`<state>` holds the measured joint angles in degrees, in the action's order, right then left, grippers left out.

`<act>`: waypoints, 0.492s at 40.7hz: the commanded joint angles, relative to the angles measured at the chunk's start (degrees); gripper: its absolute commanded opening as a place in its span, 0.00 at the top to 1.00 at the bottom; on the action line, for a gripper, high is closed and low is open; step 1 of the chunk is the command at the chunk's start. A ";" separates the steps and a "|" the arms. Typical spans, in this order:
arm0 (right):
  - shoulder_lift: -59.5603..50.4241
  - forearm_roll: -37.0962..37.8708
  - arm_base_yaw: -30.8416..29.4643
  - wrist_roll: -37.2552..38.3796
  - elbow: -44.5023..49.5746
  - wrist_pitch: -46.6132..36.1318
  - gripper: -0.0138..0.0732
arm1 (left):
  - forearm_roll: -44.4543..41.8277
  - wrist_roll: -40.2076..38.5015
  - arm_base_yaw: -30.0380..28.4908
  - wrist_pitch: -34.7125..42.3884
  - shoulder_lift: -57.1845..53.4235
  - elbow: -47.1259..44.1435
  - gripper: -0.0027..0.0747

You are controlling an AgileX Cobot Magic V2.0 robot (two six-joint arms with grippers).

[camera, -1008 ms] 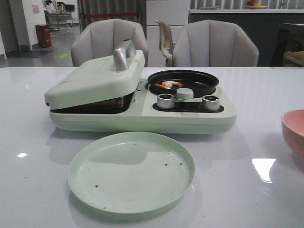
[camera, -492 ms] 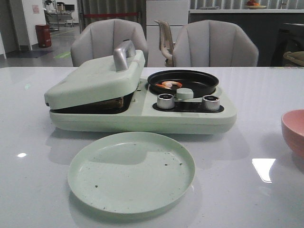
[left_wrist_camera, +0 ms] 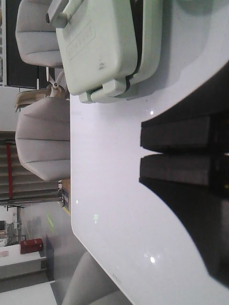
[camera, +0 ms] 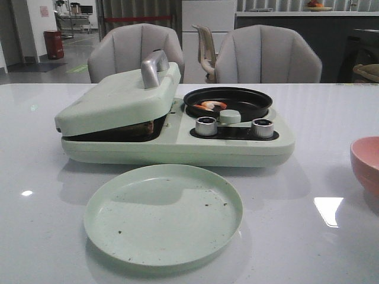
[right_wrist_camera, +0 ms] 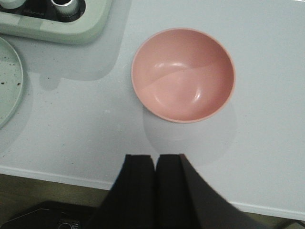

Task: Make breakfast with bread and shrimp

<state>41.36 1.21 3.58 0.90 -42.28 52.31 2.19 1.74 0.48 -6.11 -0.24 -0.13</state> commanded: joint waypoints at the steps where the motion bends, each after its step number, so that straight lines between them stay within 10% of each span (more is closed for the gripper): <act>1: -0.35 -0.22 0.11 -0.51 -1.50 -3.78 0.80 | 0.74 -0.53 0.08 7.61 -1.17 -0.30 0.84; 20: -0.35 -0.22 0.11 -0.51 -1.50 -3.85 0.80 | 0.74 -0.53 1.45 8.07 -1.17 -0.30 0.84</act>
<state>41.36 1.21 3.58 0.90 -42.28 52.22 2.32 1.74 1.61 -3.40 -0.24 -0.13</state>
